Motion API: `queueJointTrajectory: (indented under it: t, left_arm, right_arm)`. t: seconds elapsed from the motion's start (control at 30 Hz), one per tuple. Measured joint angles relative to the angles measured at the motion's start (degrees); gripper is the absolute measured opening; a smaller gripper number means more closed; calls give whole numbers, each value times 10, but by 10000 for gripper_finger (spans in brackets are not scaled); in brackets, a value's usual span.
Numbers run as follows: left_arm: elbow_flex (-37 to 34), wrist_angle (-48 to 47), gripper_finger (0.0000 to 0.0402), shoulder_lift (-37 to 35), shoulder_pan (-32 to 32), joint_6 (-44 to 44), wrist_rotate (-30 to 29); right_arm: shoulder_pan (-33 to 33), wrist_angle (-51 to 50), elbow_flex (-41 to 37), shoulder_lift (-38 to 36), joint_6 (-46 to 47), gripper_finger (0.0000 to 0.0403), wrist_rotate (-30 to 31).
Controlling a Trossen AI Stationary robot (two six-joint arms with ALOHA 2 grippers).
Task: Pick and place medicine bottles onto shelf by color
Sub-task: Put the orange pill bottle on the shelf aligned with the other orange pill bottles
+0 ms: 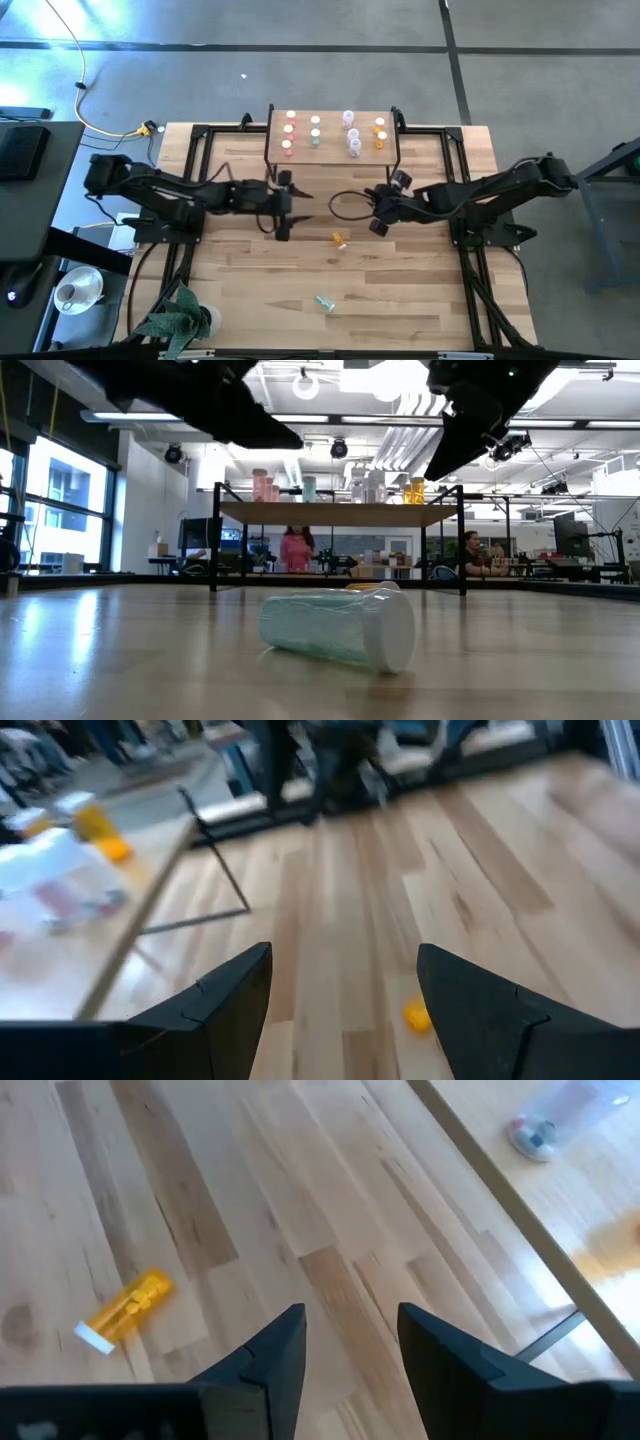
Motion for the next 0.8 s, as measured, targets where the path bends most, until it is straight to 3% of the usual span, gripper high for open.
queueJointTrajectory:
  t: [0.33, 0.8]
  left_arm:
    - [152, -187, 241, 124, -12, 56, 42]
    - [235, -195, 241, 266, -27, 138, 91]
  right_arm:
    - [0, 11, -3, -2, 18, 151, -11]
    - [48, 15, -3, -2, 57, 151, -14]
